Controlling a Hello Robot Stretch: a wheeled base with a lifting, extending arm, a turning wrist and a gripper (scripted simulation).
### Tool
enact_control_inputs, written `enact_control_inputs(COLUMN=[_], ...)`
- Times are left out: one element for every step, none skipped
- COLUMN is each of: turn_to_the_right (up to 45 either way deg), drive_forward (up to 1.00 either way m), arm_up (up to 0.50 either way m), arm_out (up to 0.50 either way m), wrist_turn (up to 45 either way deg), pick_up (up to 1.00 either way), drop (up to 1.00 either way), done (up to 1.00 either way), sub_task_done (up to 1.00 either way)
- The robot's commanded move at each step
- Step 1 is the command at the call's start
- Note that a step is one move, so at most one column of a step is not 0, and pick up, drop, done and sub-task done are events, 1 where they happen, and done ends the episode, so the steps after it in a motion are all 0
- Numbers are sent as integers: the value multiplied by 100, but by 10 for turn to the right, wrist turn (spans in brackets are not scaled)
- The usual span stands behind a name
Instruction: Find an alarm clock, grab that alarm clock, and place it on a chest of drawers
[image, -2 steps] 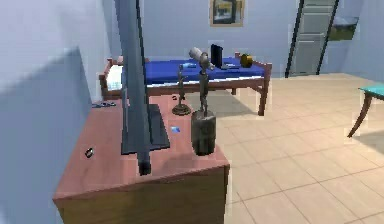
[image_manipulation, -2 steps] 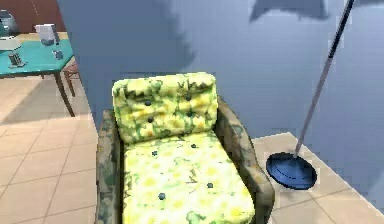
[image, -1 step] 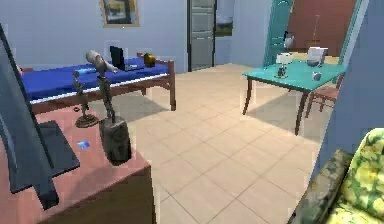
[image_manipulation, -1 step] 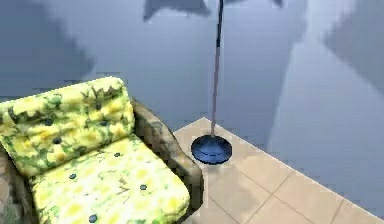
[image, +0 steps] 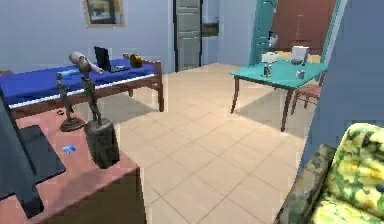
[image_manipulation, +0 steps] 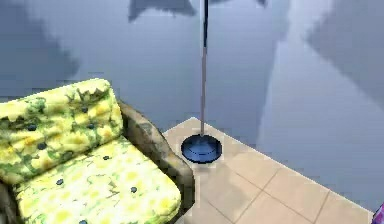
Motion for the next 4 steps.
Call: enact_control_inputs(turn_to_the_right=[0, -150, 0, -90], drive_forward=[80, 0, 100, 0], arm_up=[0, 0, 0, 0], arm_out=[0, 0, 0, 0], wrist_turn=[0, 0, 0, 0], pick_up=[0, 0, 0, 0], drop=[0, 0, 0, 0], done=[0, 0, 0, 0], sub_task_done=[0, 0, 0, 0])
